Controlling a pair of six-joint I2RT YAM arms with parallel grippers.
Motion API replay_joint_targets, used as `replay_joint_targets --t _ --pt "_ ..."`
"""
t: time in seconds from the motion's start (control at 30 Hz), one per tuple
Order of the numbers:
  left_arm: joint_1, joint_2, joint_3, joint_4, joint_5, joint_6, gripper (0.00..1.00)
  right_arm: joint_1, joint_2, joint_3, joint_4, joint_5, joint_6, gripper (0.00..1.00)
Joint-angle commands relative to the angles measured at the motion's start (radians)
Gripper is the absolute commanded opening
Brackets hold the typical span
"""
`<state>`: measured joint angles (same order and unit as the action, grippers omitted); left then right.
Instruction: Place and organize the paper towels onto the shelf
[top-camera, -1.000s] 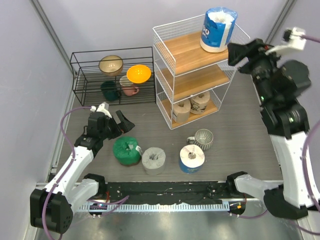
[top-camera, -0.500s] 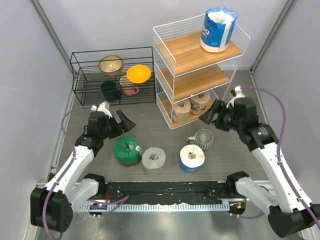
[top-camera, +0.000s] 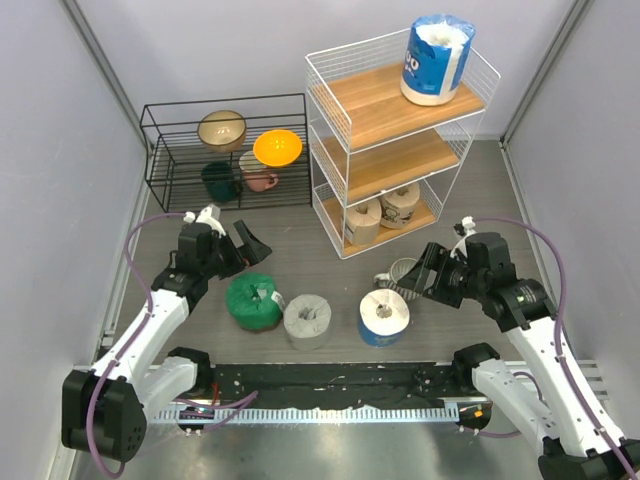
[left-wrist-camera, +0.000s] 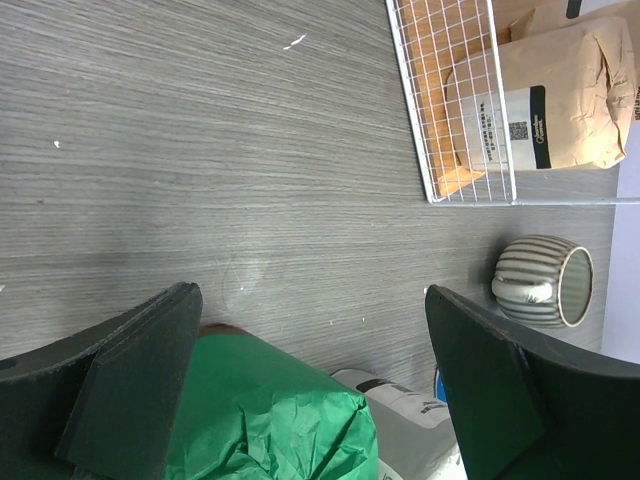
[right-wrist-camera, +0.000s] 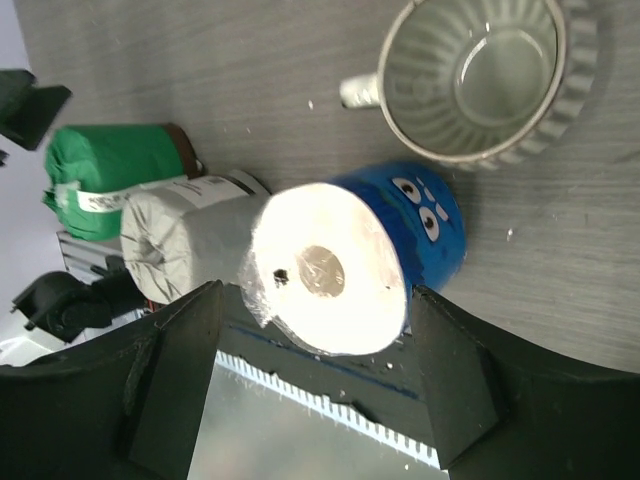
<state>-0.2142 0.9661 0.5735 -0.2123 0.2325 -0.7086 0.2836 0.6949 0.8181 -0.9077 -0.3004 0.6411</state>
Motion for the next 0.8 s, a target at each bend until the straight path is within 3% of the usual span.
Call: replay_joint_targets --t 0.0,0.47,0.77 --pt "-0.004 -0.006 0.000 0.047 0.021 -0.011 1.00 0.003 0.012 -0.049 -0.008 -0.062 -0.029 0.80" --pt "-0.004 -0.001 -0.009 0.060 0.028 -0.017 1.00 0.086 0.075 -0.158 0.093 -0.043 0.003 0.78" --pt "-0.002 -0.004 -0.004 0.050 0.025 -0.014 1.00 0.344 0.147 -0.185 0.184 0.170 0.140 0.73"
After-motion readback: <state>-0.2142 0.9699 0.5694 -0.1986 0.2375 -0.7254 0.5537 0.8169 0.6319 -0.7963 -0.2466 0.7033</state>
